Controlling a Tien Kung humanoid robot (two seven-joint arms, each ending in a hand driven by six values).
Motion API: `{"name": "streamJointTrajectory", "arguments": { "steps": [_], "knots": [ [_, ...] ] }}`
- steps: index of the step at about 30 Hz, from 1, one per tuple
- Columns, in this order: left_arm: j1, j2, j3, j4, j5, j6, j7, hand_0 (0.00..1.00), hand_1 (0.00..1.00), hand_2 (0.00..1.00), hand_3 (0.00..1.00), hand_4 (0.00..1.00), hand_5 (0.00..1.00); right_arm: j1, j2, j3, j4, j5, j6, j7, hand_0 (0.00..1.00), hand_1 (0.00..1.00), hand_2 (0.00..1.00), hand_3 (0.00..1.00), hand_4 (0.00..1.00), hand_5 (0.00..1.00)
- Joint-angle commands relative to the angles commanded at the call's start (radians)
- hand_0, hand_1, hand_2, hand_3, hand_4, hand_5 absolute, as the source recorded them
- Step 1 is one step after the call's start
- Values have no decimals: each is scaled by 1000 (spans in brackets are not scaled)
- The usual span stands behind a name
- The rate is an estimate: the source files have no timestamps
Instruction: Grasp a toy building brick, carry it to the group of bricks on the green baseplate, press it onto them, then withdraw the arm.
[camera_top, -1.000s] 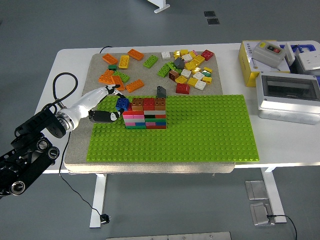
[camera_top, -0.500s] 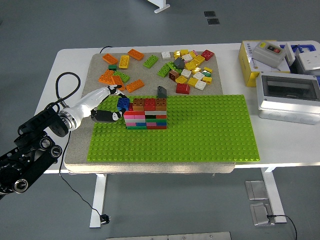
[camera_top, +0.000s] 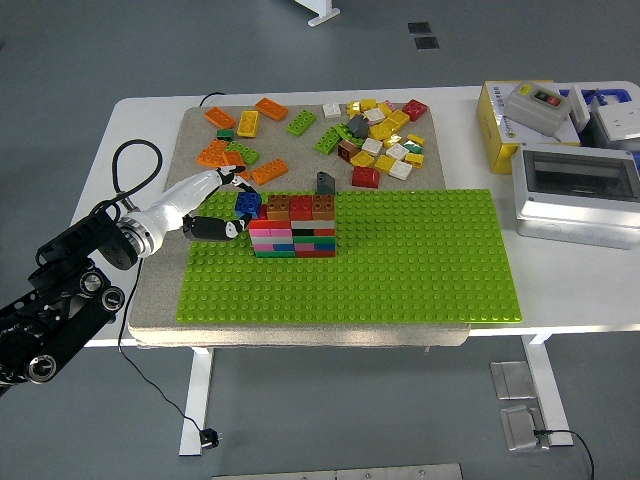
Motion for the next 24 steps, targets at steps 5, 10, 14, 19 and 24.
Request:
{"name": "streamJointTrajectory", "arguments": {
  "steps": [5,10,14,19,24],
  "knots": [
    [0,1,-4,-7,0,-3,4,973,982,998,523,504,193,0,0,1,0,-4,-1,0,775,772,818,821,577,998],
    [-1,0,1,-11,-2,-7,8,973,982,998,523,504,193,-1,0,0,0,-5,-1,0,775,772,818,821,577,998],
    [0,-3,6,-13,-4,-10,11,973,981,998,523,504,194,-1,0,1,0,-9,-2,0,775,771,817,820,576,998],
    [-1,-6,10,-14,-6,-13,15,972,980,998,523,508,201,-2,0,0,0,-11,-2,1,775,771,817,820,576,998],
    [-4,-10,14,-11,-9,-15,17,972,980,998,525,509,205,0,0,0,0,-13,-3,2,776,771,817,821,577,998]
  ]
}}
